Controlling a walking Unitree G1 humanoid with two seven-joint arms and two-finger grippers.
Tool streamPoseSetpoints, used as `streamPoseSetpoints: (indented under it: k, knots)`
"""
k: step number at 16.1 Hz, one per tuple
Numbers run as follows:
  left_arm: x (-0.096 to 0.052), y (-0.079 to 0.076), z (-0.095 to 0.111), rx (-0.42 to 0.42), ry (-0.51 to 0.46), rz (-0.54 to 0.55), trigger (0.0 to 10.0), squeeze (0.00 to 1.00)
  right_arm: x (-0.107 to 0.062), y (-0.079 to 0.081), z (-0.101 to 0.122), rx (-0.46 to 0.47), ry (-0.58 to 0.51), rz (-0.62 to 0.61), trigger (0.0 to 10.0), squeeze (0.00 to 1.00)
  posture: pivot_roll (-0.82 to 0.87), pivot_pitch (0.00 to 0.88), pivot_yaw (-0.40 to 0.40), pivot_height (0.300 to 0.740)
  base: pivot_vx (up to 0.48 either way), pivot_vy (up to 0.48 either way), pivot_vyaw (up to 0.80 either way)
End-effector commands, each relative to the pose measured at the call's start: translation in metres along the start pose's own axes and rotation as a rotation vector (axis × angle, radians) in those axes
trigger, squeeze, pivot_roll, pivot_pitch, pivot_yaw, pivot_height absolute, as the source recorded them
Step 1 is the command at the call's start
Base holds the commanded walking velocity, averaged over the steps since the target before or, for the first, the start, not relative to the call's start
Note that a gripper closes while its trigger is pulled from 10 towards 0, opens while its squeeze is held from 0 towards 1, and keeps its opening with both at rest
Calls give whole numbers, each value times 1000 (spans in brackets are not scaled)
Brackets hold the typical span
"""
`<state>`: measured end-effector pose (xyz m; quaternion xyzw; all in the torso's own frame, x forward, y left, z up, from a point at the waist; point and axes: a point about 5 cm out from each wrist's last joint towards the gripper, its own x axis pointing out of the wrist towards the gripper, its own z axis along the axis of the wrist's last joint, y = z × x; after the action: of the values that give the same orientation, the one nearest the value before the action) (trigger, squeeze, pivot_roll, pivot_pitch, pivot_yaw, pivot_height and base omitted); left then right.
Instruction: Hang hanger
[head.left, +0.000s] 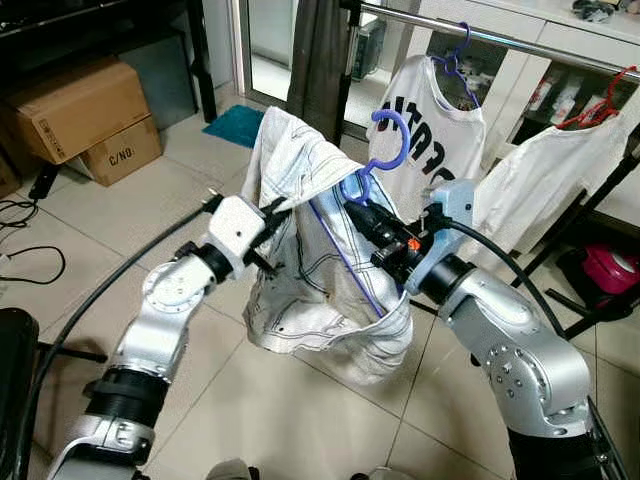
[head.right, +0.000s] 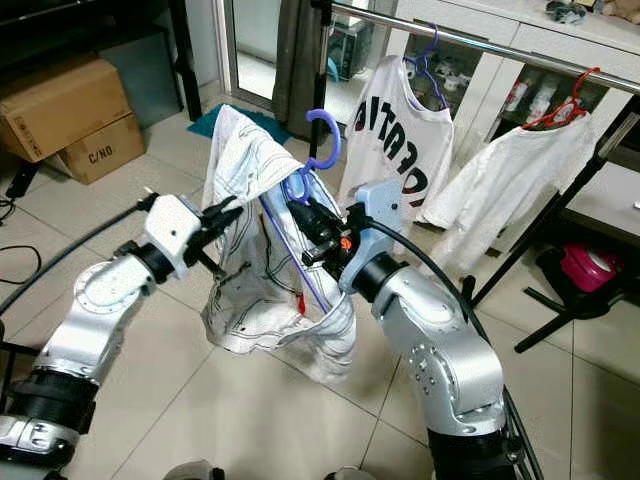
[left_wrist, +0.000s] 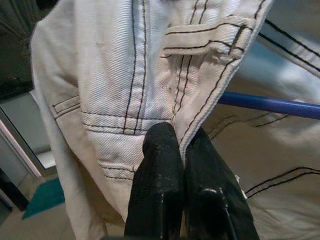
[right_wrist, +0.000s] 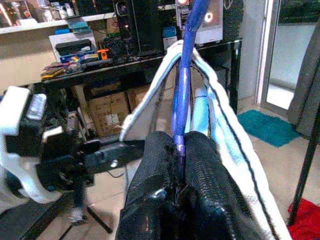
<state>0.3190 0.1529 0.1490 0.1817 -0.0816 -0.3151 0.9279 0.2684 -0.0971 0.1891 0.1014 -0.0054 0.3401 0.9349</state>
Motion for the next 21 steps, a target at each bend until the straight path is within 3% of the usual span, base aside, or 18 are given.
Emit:
streamPoseSetpoints:
  k: [1,3,5,6,7,9,10,11,13,14,15,17,18,21]
  knots:
    - [-4,6,7,-20,-24,-17,0,0,-1,-1,16,-52,-78,-2,0,0,-50,0,-61,740,0,0,0]
    - [-15,25,24,-34,-46,-83,0,0,-2,-5,9,-76,-22,-11,0,0,-45,0,-61,740,0,0,0]
    - [-22,52,46,-4,-81,-30,0,0,-4,-7,3,-104,24,2,0,0,-42,0,-61,740,0,0,0]
    - [-25,69,70,-54,-155,-10,0,0,-7,-8,-4,-142,87,32,0,0,-40,0,-61,740,0,0,0]
    - [-26,72,75,-76,-164,-22,0,0,-8,-7,-7,-154,111,47,0,0,-39,0,-59,740,0,0,0]
    - [-35,86,93,-95,-179,-60,0,0,-16,0,-15,-204,180,178,0,0,-37,0,-54,740,0,0,0]
    - [-39,104,102,-74,-186,8,0,0,-22,6,-16,-202,193,263,0,0,-37,0,-50,740,0,0,0]
    - [-41,111,105,-69,-188,39,0,0,-25,8,-16,-198,196,291,0,0,-36,0,-49,740,0,0,0]
    - [-53,150,104,-23,-102,249,0,0,-33,15,-14,-146,186,374,0,0,-33,0,-44,740,0,0,0]
    - [-62,166,95,31,1,341,0,0,-36,16,-12,-109,169,397,0,0,-33,0,-43,740,0,0,0]
    - [-70,173,84,73,97,364,0,0,-39,14,-9,-72,140,400,0,0,-34,0,-41,740,0,0,0]
    - [-75,174,73,55,138,372,0,0,-40,7,-3,11,55,355,0,0,-37,0,-36,740,0,0,0]
    - [-75,168,63,4,138,354,0,0,-39,2,0,52,7,297,0,0,-38,0,-35,740,0,0,0]
    - [-53,129,51,-160,37,190,0,0,-24,-13,5,149,-101,75,0,0,-38,1,-36,740,0,0,0]
